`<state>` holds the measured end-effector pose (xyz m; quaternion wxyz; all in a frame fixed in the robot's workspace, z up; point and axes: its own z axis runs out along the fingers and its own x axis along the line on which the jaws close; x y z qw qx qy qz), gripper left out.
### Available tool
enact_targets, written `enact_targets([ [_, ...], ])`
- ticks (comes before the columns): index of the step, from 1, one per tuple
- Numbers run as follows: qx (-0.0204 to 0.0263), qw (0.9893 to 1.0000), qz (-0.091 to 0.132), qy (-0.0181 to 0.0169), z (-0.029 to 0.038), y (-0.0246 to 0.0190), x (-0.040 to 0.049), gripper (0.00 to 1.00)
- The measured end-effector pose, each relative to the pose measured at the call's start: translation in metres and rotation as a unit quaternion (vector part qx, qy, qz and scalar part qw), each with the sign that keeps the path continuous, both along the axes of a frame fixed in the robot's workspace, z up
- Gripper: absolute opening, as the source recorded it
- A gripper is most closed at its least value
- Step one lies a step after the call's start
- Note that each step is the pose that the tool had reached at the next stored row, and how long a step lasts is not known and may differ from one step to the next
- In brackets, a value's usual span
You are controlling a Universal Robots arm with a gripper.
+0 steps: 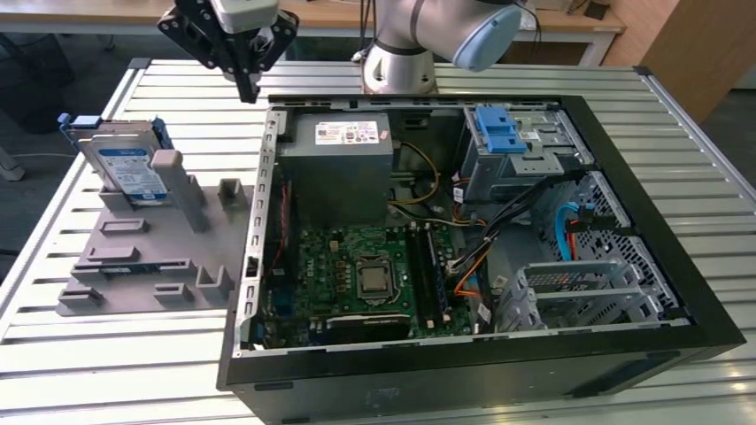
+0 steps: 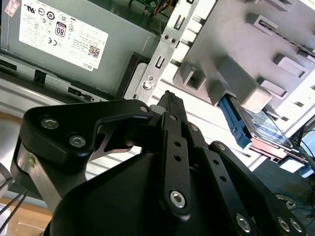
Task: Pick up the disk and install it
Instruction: 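Reach for the disk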
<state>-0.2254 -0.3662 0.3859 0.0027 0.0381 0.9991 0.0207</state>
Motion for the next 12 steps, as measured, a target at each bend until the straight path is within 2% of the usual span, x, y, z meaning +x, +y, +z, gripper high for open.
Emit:
enact_targets([
  [12, 0.0000, 1.0000, 0.000, 0.0001, -0.0008, 0.0026, -0.0053, 0.11],
])
